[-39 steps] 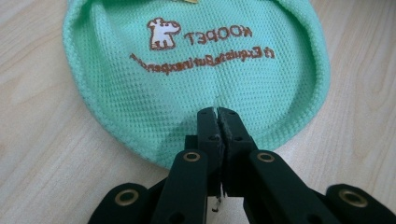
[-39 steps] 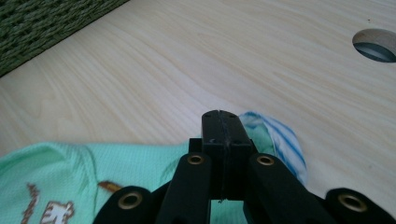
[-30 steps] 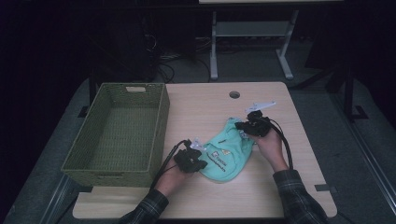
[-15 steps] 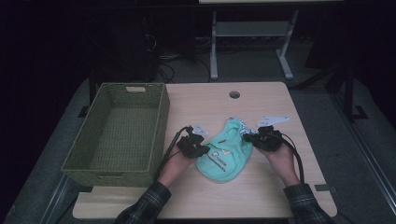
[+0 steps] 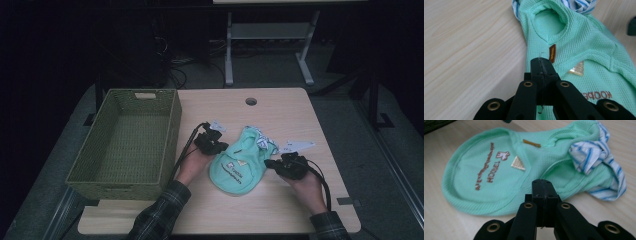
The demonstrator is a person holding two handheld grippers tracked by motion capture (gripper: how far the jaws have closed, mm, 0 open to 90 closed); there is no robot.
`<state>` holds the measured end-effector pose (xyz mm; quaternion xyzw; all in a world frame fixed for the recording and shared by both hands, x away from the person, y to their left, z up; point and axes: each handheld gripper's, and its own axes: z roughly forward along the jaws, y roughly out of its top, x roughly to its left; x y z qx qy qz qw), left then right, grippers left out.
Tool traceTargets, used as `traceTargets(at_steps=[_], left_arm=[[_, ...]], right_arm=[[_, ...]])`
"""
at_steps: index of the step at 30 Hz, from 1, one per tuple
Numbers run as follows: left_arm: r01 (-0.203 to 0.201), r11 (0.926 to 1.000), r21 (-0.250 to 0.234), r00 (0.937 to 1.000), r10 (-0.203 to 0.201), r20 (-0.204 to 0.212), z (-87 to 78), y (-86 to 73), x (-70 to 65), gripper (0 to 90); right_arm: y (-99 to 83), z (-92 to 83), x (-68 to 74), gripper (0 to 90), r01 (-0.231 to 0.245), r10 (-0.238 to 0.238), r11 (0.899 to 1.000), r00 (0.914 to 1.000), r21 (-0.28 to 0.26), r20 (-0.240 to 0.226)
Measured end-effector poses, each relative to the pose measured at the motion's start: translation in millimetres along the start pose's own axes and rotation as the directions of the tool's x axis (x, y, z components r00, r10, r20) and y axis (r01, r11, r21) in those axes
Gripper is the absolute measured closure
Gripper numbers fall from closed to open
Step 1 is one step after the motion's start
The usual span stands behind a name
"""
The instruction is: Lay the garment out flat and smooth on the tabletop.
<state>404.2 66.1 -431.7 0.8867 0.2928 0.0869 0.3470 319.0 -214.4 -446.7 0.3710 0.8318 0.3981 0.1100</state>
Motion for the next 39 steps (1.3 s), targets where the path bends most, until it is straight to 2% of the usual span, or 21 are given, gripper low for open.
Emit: traceTargets(at_steps=[4,9,15,17,21,28,29,39], left_arm=[[0.017,0.9998,-0.006,0.9998,-0.017,0.002,11.0,1.0,0.9,89.5],[0.006,0.9998,0.019,0.9999,-0.006,0.010,22.6,1.8,0.3,89.5],[-0.002,0.9983,0.059,0.9999,0.002,0.016,33.1,-2.2,1.6,89.4],[0.006,0.9982,0.060,0.9998,-0.007,0.018,33.7,-3.4,2.2,89.5],[0.001,0.9970,0.077,0.9998,-0.002,0.022,32.0,-4.3,0.9,89.5],[-0.027,0.9921,0.122,0.9988,0.021,0.045,23.2,-9.7,-7.7,89.5],[-0.042,0.9897,0.137,0.9979,0.034,0.054,20.9,-11.0,-8.3,89.4],[-0.061,0.9856,0.157,0.9922,0.043,0.117,5.7,-27.0,-30.3,89.3]], right_arm=[[-6.9,-1.9,8.8,89.6,0.000,0.001,1.000,0.9998,0.008,-0.018],[-7.9,5.1,15.8,89.6,0.011,-0.011,1.000,0.9993,0.018,-0.035],[-9.5,18.5,17.8,89.6,0.024,-0.020,0.997,0.9984,0.078,-0.052],[-10.5,21.4,17.2,89.6,0.026,-0.021,0.995,0.9985,0.098,-0.050],[-11.2,22.7,15.0,89.6,0.028,-0.022,0.994,0.9983,0.106,-0.054],[-11.9,20.0,11.1,89.6,0.027,-0.024,0.993,0.9993,0.113,-0.028],[-12.1,19.4,9.7,89.6,0.024,-0.021,0.993,0.9995,0.114,-0.024],[-14.1,14.1,-3.5,89.7,0.007,-0.009,0.994,0.9997,0.114,0.021]])
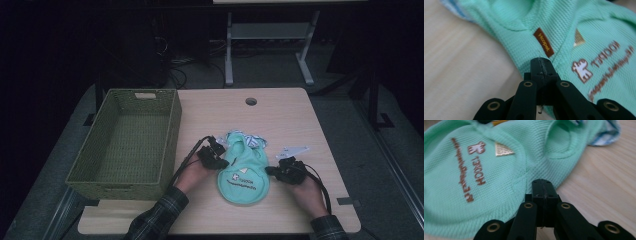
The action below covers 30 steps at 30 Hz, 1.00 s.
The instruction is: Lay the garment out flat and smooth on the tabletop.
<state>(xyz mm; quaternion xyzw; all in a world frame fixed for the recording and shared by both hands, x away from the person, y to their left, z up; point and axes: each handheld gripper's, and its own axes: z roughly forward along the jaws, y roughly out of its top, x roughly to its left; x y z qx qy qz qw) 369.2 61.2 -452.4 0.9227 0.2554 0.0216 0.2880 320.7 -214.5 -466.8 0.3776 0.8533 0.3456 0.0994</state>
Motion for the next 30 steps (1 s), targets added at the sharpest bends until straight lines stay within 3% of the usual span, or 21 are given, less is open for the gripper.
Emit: traceTargets(at_steps=[3,7,8,9,14,23,30], left_arm=[[-0.018,0.9998,0.004,0.9998,0.018,0.001,-3.7,-2.1,-6.2,88.5],[0.013,0.9986,-0.052,0.9999,-0.013,0.006,-18.2,-6.2,-10.3,85.5],[0.033,0.9968,-0.073,0.9994,-0.032,0.012,-21.8,-8.2,-12.3,84.0],[0.021,0.9973,-0.070,0.9997,-0.020,0.013,-26.0,-10.4,-13.0,82.3],[0.036,0.9947,-0.096,0.9993,-0.036,-0.001,-32.7,-21.1,-23.5,70.0],[0.032,0.9980,-0.054,0.9994,-0.032,-0.012,-18.9,-25.1,-29.8,63.6],[0.011,0.9995,-0.030,0.9990,-0.013,-0.043,-14.9,-24.8,-32.3,71.4]], right_arm=[[-0.7,-0.9,-2.7,89.6,-0.003,0.003,1.000,1.0000,-0.003,0.006],[1.7,-5.0,-4.4,88.6,0.002,-0.001,1.000,0.9997,-0.023,0.026],[3.8,-6.2,-5.6,87.4,-0.006,0.006,0.999,0.9997,-0.038,0.025],[7.3,-6.9,-7.8,86.6,-0.012,0.013,0.999,0.9998,-0.035,0.016],[27.9,-7.7,-17.6,84.2,-0.015,0.017,0.997,0.9994,-0.071,0.029],[62.1,15.6,-43.3,78.4,-0.056,0.059,0.996,0.9974,-0.068,0.042],[76.7,41.2,-52.1,76.9,-0.059,0.060,0.998,0.9968,-0.022,0.052]])
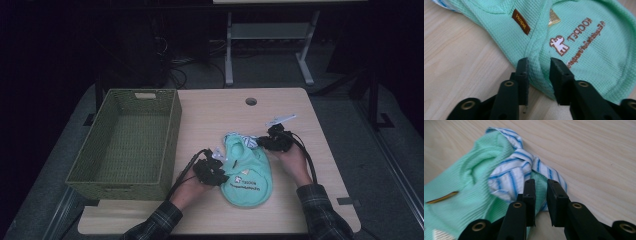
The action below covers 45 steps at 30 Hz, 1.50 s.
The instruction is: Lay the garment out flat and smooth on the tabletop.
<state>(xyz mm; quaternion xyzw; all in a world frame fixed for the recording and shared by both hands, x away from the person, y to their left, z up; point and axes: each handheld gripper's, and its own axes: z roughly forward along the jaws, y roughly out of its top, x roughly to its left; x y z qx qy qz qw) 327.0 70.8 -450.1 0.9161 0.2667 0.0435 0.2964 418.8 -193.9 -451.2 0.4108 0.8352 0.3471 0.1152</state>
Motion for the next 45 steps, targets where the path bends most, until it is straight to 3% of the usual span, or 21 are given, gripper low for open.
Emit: traceTargets(at_steps=[4,9,15,25,30,32,35,39,45], left_arm=[[-0.001,0.9999,0.012,1.0000,0.001,-0.005,1.7,-0.6,1.1,78.8],[-0.004,1.0000,0.004,1.0000,0.004,-0.008,-1.0,-0.1,0.0,86.4],[-0.014,0.9999,-0.007,0.9999,0.014,0.004,-9.4,-1.1,-7.5,87.0],[-0.034,0.9993,0.015,0.9994,0.034,0.005,-7.8,-6.3,-17.8,87.1],[-0.030,0.9996,-0.001,0.9996,0.030,0.001,-9.0,-5.9,-16.7,80.3],[-0.023,0.9996,-0.017,0.9997,0.023,-0.003,-11.3,-5.4,-15.3,75.1],[-0.006,0.9990,-0.043,0.9999,0.006,0.012,-15.4,-3.7,-12.4,73.5],[-0.001,0.9983,-0.058,0.9999,0.002,0.014,-18.3,0.9,-10.4,79.5],[0.003,0.9967,-0.081,1.0000,-0.003,0.004,-19.6,10.0,-5.0,84.7]], right_arm=[[-0.7,9.8,-3.3,83.0,-0.017,0.017,1.000,0.9998,0.020,-0.007],[-0.9,10.1,-3.6,88.2,-0.013,0.013,1.000,0.9999,0.018,-0.002],[1.4,3.8,-9.1,88.7,-0.014,0.014,1.000,0.9994,-0.010,0.031],[-0.1,9.7,-23.5,88.7,-0.021,0.020,1.000,0.9979,0.016,0.062],[-0.3,7.0,-22.6,81.4,-0.021,0.021,1.000,0.9974,-0.001,0.069],[0.2,2.4,-22.5,77.7,-0.024,0.024,1.000,0.9979,-0.013,0.059],[-1.4,-6.1,-21.7,80.6,-0.037,0.039,0.999,0.9985,-0.033,0.039],[-7.1,-14.9,-18.0,89.6,-0.029,0.030,0.999,0.9994,-0.032,0.016],[-15.3,-20.4,-10.4,89.7,-0.030,0.030,0.999,0.9993,-0.028,-0.020]])
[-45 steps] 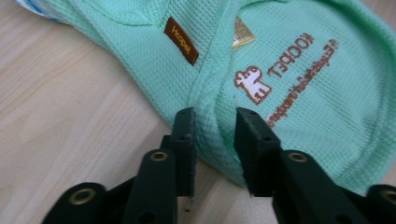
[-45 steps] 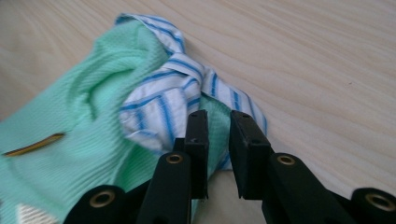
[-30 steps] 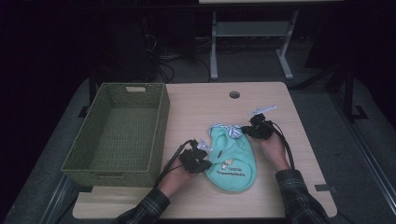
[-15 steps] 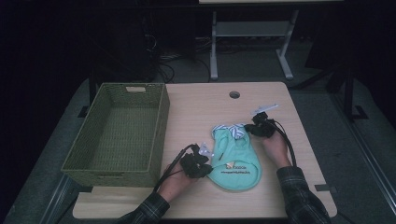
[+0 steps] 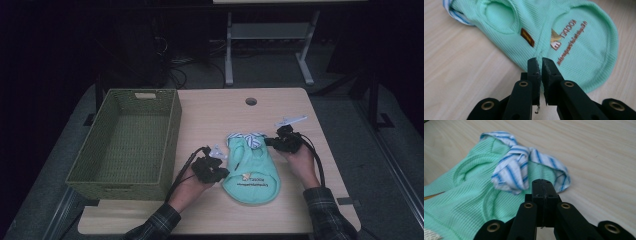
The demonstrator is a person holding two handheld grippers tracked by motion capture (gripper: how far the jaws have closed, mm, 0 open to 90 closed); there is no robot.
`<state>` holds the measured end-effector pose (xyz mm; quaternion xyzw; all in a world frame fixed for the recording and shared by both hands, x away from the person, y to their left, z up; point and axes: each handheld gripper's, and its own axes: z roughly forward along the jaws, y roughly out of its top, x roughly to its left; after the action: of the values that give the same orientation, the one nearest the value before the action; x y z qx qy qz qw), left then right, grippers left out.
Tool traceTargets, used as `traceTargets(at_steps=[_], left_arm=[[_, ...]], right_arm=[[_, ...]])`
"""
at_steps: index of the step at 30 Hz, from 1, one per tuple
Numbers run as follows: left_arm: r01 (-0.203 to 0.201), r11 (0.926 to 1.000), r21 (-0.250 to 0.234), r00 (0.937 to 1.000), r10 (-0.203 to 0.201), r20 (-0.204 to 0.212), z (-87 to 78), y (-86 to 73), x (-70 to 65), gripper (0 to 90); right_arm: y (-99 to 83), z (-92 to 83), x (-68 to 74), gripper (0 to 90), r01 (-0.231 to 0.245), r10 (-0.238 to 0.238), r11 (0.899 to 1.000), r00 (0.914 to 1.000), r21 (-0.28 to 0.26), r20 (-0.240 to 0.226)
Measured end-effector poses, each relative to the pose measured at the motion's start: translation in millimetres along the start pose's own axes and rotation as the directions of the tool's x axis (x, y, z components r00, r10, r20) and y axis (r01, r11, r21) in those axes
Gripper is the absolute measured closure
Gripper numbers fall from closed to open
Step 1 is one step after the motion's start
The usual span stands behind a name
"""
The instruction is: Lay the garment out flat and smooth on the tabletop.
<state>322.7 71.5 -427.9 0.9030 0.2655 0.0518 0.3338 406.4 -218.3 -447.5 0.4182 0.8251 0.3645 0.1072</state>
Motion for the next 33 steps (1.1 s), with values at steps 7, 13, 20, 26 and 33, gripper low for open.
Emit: traceTargets(at_steps=[7,13,20,26,33], left_arm=[[0.014,0.9999,-0.002,0.9999,-0.014,-0.001,6.3,6.6,9.3,85.0],[0.020,0.9998,0.006,0.9996,-0.020,-0.018,15.1,12.8,19.6,85.5],[0.032,0.9994,0.010,0.9991,-0.032,-0.029,28.8,17.7,29.1,87.4],[0.021,0.9996,0.019,0.9993,-0.021,-0.031,35.6,16.7,28.9,88.1],[0.006,0.9993,0.037,0.9990,-0.005,-0.043,42.2,14.7,26.8,89.1]], right_arm=[[-13.6,9.4,1.9,89.7,-0.006,0.007,0.999,0.9999,0.034,-0.010],[-14.8,14.0,8.1,89.7,0.035,-0.034,0.998,0.9994,0.045,-0.009],[-18.4,1.0,15.6,89.7,0.036,-0.036,0.999,0.9991,0.014,-0.021],[-26.7,-12.2,25.7,89.7,0.045,-0.044,0.999,0.9984,0.011,-0.034],[-42.3,-24.0,38.4,89.7,0.052,-0.051,0.998,0.9976,0.025,-0.047]])
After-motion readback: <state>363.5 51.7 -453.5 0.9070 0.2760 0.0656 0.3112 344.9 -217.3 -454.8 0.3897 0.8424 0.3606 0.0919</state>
